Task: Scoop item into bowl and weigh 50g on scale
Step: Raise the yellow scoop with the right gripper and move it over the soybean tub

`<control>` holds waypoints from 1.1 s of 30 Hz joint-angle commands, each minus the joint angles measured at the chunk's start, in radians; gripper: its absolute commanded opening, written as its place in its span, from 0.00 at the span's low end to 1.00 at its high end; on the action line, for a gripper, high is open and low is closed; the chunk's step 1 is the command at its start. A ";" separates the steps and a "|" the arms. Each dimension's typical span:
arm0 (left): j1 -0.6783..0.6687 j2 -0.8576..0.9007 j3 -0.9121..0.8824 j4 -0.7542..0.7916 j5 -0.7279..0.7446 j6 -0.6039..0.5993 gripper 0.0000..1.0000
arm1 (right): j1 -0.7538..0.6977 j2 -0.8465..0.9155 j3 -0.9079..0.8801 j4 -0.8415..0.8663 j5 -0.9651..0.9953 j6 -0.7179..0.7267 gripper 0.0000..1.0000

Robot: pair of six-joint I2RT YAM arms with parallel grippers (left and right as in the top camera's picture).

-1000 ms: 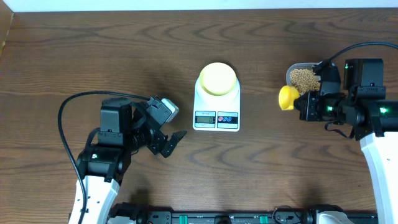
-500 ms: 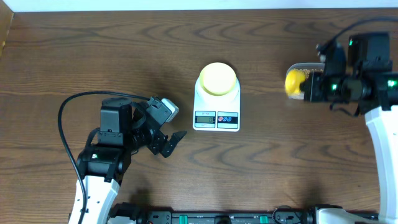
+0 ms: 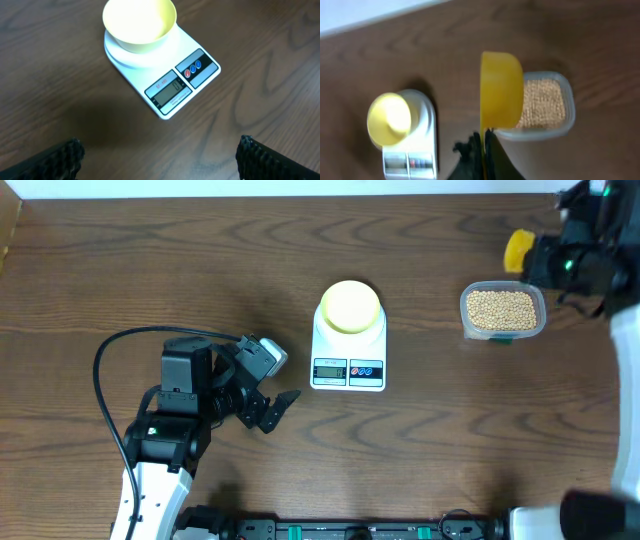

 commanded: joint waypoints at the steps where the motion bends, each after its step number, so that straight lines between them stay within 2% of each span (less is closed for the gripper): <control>1: 0.006 0.002 0.010 0.001 0.013 0.007 0.99 | -0.023 0.135 0.241 -0.126 -0.012 0.034 0.01; 6: 0.006 0.002 0.010 0.001 0.013 0.007 0.99 | -0.026 0.319 0.496 -0.313 0.031 0.022 0.01; 10: 0.006 0.002 0.010 0.002 0.013 0.007 0.99 | -0.026 0.417 0.578 -0.419 0.044 -0.004 0.01; 21: 0.006 0.002 0.010 0.001 0.013 0.007 0.99 | -0.019 0.449 0.557 -0.476 0.125 -0.061 0.01; 26: 0.006 0.002 0.010 0.001 0.013 0.007 0.99 | -0.005 0.450 0.509 -0.457 0.127 -0.156 0.01; 33: 0.006 0.002 0.010 0.002 0.013 0.007 0.99 | -0.003 0.450 0.451 -0.414 0.127 -0.179 0.01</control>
